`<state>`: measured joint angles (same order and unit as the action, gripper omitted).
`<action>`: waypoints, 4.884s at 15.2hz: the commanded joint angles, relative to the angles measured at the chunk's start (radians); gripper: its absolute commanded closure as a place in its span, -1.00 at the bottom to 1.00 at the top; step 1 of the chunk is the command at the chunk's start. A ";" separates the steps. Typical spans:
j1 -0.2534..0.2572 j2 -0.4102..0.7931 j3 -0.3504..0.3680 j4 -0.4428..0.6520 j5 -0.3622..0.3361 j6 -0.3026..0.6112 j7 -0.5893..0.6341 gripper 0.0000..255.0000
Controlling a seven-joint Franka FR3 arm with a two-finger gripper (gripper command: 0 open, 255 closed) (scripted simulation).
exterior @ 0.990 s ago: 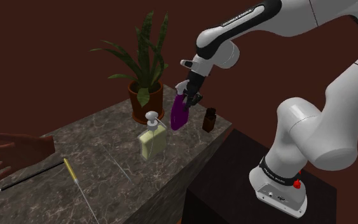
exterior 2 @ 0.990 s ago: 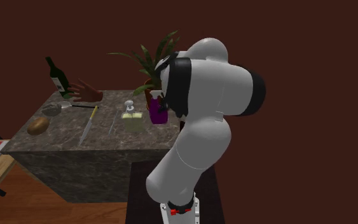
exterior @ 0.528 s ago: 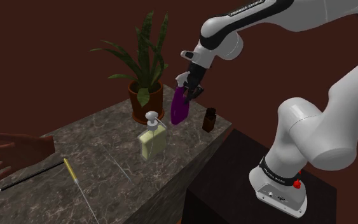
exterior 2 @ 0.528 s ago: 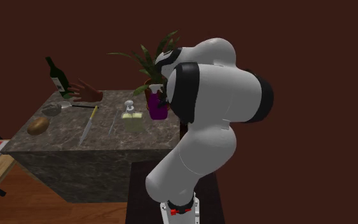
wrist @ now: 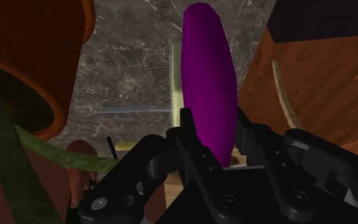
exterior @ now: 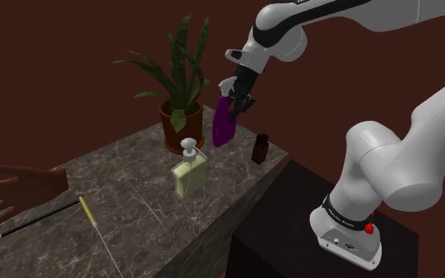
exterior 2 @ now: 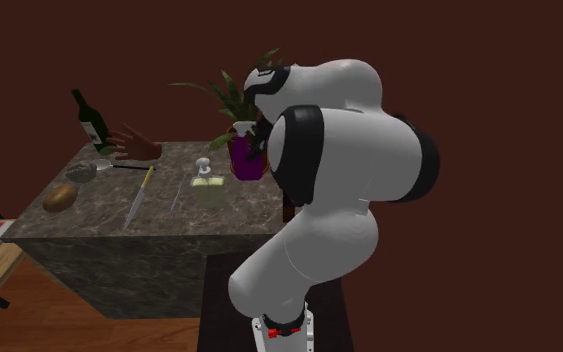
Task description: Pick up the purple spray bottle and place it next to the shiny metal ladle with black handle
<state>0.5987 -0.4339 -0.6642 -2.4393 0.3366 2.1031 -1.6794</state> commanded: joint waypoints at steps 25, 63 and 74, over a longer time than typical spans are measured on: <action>-0.031 -0.066 0.088 0.280 -0.047 -0.306 0.177 1.00; 0.259 0.526 0.420 0.546 0.245 0.174 0.495 1.00; 0.319 0.883 0.479 0.922 0.262 0.206 0.630 1.00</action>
<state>0.9124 0.4168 -0.1893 -1.5562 0.6003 2.3088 -1.0647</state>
